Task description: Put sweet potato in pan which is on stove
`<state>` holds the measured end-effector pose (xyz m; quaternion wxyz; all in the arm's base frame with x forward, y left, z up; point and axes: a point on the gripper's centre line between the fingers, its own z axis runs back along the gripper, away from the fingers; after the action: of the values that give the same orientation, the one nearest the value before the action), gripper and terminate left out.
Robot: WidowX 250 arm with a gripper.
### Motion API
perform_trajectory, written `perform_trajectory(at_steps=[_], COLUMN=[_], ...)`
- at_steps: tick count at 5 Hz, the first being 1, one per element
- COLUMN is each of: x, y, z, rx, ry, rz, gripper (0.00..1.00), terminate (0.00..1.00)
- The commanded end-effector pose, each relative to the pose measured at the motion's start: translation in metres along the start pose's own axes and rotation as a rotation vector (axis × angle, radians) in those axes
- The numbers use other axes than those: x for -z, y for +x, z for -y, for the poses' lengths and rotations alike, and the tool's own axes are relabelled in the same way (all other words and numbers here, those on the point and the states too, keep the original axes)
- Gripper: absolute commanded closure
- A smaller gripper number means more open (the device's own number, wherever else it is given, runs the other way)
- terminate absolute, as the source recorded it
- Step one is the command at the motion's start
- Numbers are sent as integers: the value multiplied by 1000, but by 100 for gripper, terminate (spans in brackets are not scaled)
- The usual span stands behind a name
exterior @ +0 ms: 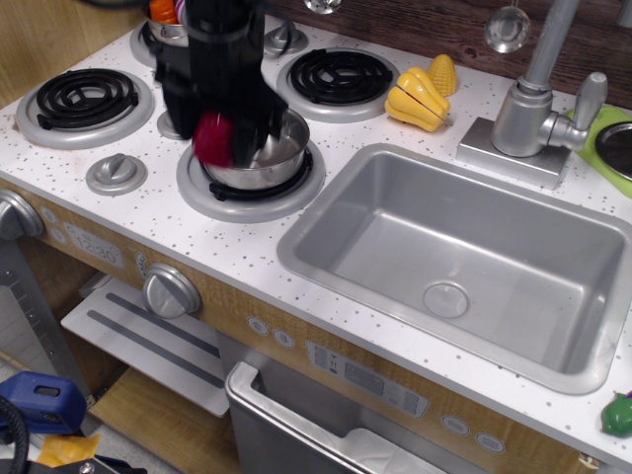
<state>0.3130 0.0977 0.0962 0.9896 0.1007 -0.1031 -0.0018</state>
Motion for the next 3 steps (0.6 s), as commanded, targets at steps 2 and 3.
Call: perform_trajectory(at_steps=[2,3], x=[30,45], y=[40,40], z=[-27,-27], rx=[67,67], ry=[-77,-111], rz=[58,73], gripper=[100,100], terminate=[0,0])
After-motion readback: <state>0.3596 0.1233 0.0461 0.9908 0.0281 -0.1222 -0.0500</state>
